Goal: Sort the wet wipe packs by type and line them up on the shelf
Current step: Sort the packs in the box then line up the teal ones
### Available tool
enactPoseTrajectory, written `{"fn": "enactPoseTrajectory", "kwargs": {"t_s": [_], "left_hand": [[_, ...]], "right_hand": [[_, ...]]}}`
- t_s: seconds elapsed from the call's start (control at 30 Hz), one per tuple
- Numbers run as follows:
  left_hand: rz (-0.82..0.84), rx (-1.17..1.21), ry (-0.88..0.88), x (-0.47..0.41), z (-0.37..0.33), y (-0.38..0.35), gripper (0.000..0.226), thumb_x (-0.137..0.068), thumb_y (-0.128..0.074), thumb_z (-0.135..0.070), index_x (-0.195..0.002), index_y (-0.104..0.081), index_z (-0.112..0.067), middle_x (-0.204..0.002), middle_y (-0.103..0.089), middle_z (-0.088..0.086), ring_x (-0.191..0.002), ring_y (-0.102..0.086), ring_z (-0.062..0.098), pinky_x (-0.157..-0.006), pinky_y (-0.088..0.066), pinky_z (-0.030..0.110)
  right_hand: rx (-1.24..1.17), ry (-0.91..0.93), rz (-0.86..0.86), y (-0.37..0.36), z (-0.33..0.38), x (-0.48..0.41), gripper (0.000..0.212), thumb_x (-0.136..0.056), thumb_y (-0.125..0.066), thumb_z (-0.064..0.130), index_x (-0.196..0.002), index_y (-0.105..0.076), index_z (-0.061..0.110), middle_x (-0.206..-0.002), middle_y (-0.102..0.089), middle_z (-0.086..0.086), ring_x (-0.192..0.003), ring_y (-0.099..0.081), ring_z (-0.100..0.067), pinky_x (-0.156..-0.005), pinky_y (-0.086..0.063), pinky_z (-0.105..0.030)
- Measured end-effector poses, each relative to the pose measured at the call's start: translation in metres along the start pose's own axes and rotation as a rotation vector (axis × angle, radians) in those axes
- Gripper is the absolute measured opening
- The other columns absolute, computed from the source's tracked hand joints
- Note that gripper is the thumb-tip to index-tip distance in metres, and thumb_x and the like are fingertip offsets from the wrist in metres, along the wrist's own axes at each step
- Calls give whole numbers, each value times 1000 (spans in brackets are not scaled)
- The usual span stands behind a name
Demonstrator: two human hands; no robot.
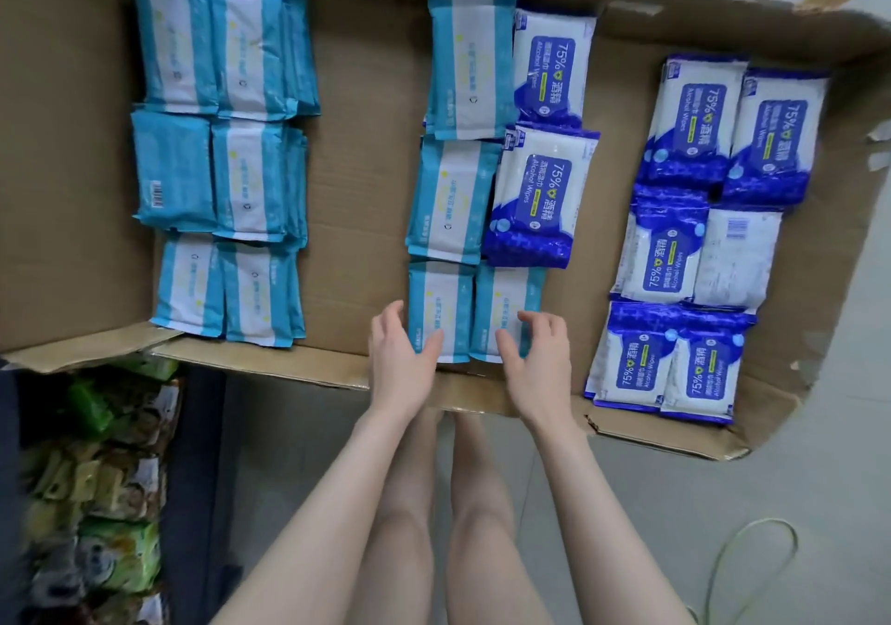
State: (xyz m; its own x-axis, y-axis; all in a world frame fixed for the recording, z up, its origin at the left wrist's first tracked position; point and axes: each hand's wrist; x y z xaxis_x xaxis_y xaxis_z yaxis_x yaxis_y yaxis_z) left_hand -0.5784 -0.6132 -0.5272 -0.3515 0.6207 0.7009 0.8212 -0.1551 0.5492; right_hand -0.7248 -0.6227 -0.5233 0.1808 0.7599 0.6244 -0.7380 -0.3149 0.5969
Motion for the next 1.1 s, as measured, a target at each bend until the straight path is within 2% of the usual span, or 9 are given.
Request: {"fn": "enactPoseTrajectory", "kwargs": {"t_s": [0.13,0.27,0.37,0.47,0.53,0.7,0.87,0.93,1.1], "left_hand": [[-21,45,84,-17,7,-19,64,-83,-69,-35,-133,-39,-9,-132,-43,8,-121,-43,23,-102,-35,33],[1,104,143,-28,10,-27,53,-78,-72,-40,-117,-48,-12,-119,-53,3,-109,-53,20,-94,-44,38],[69,165,135,-32,12,-24,33,-78,-74,-33,-102,-58,-16,-110,-63,5,-98,-61,20,-86,-50,36],[120,210,135,-27,14,-21,29,-80,-73,-26,-100,-53,-17,-109,-62,6,-96,-61,20,-88,-50,39],[119,258,129,-19,13,-17,29,-83,-71,-18,-101,-48,-14,-103,-64,3,-88,-61,14,-80,-51,31],[113,439,80,12,5,7,34,-87,-64,-5,-113,-45,-16,-99,-61,-9,-84,-59,-2,-68,-50,10],[132,603,44,35,-6,47,25,-94,-54,-9,-117,-48,-14,-105,-63,-7,-81,-63,-8,-66,-49,10],[127,642,50,39,-5,68,22,-96,-51,-12,-117,-49,-16,-106,-63,-6,-81,-63,-8,-64,-48,8],[125,646,38,32,11,127,29,-91,-59,-15,-119,-51,-20,-116,-65,-3,-103,-64,7,-88,-51,25]], "right_hand": [[-101,-108,-119,-17,-7,-14,56,-85,-68,25,-129,-43,1,-129,-42,-13,-118,-41,-28,-103,-34,-38],[-141,-192,-105,-24,-15,-24,70,-80,-73,30,-134,-37,4,-130,-43,-12,-118,-44,-28,-102,-35,-38],[-184,-219,-8,-19,-19,-30,54,-76,-75,32,-119,-47,13,-113,-47,-3,-109,-52,-23,-97,-43,-41],[-287,-209,73,-14,-20,-26,39,-79,-73,25,-106,-45,19,-109,-55,0,-100,-57,-17,-86,-49,-33],[-382,-225,126,-9,-17,-19,36,-82,-71,18,-106,-43,18,-105,-60,2,-96,-61,-14,-81,-51,-28],[-538,-210,225,6,-14,6,37,-83,-69,9,-107,-45,23,-108,-65,1,-100,-65,-17,-89,-53,-40],[-720,-145,245,19,21,29,18,-92,-58,9,-105,-50,19,-105,-64,0,-85,-64,-2,-73,-52,-18],[-746,-122,249,18,39,36,11,-94,-56,13,-103,-52,17,-104,-65,0,-83,-64,-2,-70,-52,-17],[-701,-47,271,-12,91,48,12,-93,-58,15,-103,-52,19,-108,-64,-4,-92,-63,-9,-84,-53,-29]]}}
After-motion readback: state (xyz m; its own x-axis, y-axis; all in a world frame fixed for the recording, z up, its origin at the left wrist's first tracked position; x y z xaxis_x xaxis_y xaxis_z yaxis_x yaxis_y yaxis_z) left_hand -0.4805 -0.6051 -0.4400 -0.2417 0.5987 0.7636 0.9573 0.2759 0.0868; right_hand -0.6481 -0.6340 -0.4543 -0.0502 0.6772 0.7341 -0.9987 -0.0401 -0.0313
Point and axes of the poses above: each hand's wrist, its own x-axis away from the middle knuckle, its own y-axis out of the back of the hand, z = x × y
